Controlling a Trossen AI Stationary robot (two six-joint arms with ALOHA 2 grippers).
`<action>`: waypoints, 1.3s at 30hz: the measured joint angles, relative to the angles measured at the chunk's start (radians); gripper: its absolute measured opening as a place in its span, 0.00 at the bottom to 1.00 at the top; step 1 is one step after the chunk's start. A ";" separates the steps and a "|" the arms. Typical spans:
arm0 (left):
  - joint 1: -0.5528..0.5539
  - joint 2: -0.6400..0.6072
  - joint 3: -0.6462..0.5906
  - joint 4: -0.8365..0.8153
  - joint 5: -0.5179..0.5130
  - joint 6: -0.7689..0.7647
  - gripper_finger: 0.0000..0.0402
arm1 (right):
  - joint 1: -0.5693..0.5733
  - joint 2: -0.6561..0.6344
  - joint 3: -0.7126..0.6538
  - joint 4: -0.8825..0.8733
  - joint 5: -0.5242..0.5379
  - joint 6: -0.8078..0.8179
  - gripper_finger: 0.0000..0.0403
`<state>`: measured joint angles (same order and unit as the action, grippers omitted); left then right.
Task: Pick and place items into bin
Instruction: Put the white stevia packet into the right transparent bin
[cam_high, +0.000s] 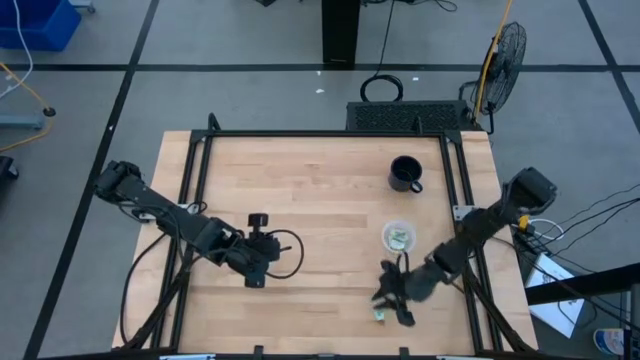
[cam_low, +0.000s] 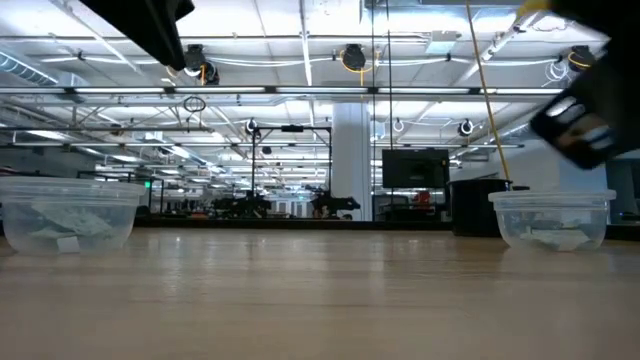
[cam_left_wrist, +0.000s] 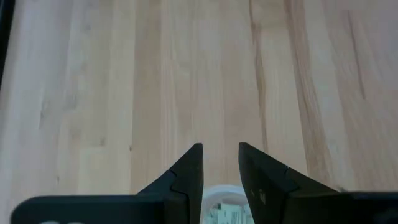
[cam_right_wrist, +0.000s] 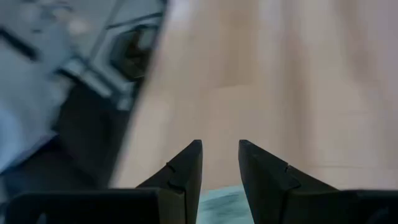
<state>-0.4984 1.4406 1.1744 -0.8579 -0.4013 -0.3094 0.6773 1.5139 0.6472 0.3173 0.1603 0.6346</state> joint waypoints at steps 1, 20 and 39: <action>0.000 0.000 0.000 -0.002 0.000 -0.005 0.27 | 0.027 0.018 0.006 0.021 0.010 0.014 0.25; 0.012 0.000 0.000 0.061 0.034 0.016 0.27 | 0.113 0.238 0.053 -0.102 0.172 -0.023 0.25; 0.015 0.000 -0.001 0.064 0.034 0.027 0.27 | 0.100 0.075 0.042 -0.239 0.238 -0.190 0.01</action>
<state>-0.4835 1.4410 1.1732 -0.7943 -0.3673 -0.2823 0.7771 1.5893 0.6889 0.0784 0.3981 0.4446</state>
